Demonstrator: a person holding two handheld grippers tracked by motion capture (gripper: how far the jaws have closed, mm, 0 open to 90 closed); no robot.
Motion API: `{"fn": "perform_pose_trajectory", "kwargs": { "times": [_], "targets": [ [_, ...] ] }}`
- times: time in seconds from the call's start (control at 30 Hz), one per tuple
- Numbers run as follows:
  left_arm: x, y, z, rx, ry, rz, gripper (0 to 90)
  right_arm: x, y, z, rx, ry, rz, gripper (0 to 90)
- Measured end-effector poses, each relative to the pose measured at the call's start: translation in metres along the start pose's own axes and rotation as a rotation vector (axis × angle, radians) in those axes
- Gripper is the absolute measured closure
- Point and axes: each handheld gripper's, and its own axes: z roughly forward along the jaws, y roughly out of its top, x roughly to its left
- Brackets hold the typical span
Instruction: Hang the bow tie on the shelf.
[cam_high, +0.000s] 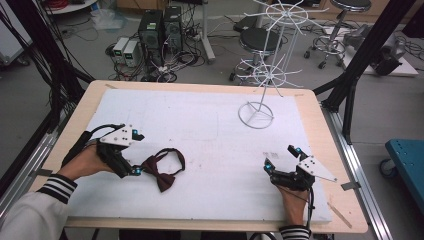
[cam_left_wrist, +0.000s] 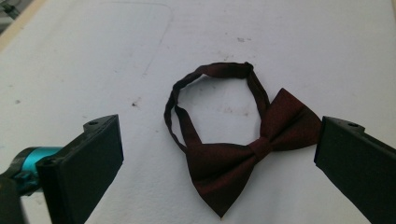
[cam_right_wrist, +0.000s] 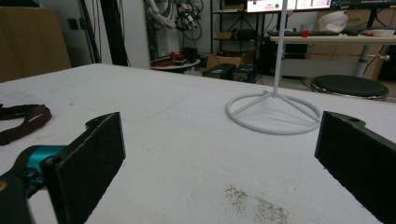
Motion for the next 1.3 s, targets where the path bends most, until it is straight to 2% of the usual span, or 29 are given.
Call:
{"fn": "perform_pose_trajectory", "kwargs": {
  "times": [0.13,0.4,0.5,0.67,0.73,0.93,1.03,1.07,1.1,1.2,1.3],
  "targets": [
    [0.0,0.001,0.006,0.017,-0.03,-0.002,1.7,0.0,0.0,0.0,-0.002,0.002,-0.002,1.0],
    [0.002,-0.002,0.022,0.104,-0.042,0.031,1.7,0.0,0.0,0.0,-0.003,0.001,0.001,1.0],
    [0.003,-0.003,0.028,0.115,-0.053,0.028,1.7,0.0,0.0,0.0,-0.001,0.003,0.005,1.0],
    [0.005,-0.006,0.038,0.171,-0.066,0.033,1.7,0.0,0.0,0.0,-0.004,0.003,0.0,1.0],
    [0.005,-0.007,0.041,0.173,-0.065,0.028,1.7,0.0,0.0,0.0,-0.004,0.004,-0.003,1.0],
    [0.006,-0.011,0.052,0.246,-0.089,0.027,1.7,0.0,0.0,-0.001,-0.004,0.001,0.007,1.0],
    [0.007,-0.012,0.056,0.268,-0.098,0.039,1.7,0.0,0.0,-0.001,-0.01,0.002,0.0,1.0],
    [0.006,-0.013,0.058,0.265,-0.095,0.029,1.7,-0.001,0.0,-0.001,-0.01,0.0,0.0,1.0],
    [0.007,-0.013,0.059,0.277,-0.098,0.038,1.7,0.0,0.0,-0.001,-0.009,0.001,0.003,1.0],
    [0.007,-0.014,0.061,0.284,-0.1,0.033,1.8,-0.001,0.0,-0.001,-0.01,0.002,0.0,1.0],
    [0.007,-0.015,0.061,0.28,-0.109,0.04,5.7,-0.001,0.0,-0.001,-0.011,0.002,0.0,1.0]
  ]
}}
